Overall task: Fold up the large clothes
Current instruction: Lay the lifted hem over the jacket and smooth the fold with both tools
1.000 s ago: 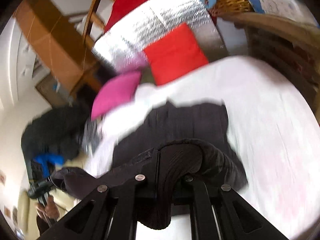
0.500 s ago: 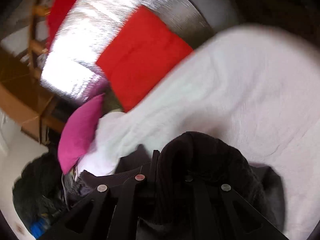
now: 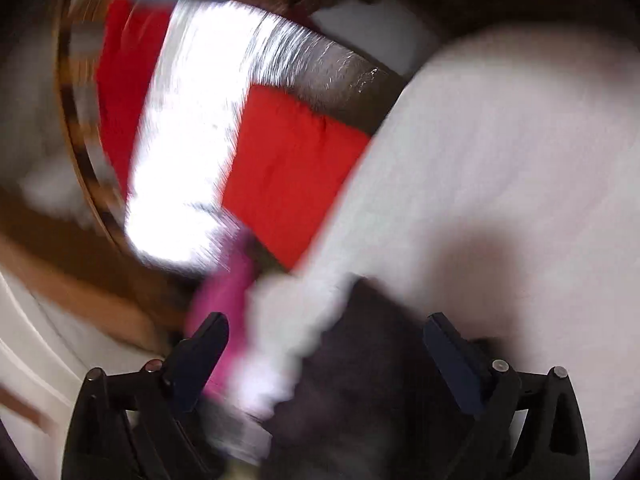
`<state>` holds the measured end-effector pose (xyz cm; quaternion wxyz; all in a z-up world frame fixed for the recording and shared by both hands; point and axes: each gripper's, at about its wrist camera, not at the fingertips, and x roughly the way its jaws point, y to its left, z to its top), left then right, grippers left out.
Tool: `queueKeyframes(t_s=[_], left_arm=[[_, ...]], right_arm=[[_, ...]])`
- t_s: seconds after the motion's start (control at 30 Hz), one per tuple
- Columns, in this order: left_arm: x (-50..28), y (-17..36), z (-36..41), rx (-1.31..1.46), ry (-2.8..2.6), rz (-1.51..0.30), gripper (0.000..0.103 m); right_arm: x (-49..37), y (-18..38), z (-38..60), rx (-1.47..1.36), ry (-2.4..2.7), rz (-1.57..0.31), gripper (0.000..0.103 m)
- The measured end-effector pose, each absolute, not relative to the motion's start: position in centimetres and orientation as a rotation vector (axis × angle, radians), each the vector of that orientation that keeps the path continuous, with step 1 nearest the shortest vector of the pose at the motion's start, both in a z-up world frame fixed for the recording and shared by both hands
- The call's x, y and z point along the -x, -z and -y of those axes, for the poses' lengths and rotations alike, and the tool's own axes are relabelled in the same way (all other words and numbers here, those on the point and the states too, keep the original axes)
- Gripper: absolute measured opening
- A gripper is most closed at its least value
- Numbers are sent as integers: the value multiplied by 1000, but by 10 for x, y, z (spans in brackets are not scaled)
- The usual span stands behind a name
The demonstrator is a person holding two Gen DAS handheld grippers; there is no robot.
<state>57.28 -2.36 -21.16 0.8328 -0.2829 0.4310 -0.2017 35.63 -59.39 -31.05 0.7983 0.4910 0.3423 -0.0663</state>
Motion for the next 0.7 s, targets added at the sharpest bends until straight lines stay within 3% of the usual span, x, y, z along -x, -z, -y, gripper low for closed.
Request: queueKeyframes(t_s=[0.23,0.43,0.7], left_arm=[[-494,266,-22,652,271,-1004,92],[-495,294,-32,719,306,-1074,92],[-512,311,-2,718,499,-1137,91]], right_arm=[[-305,344,579,-952,100,-928,99],[-309,388,573,-1053,-28,-974,99],[-341,386,512,-943,-141,-1017,98]])
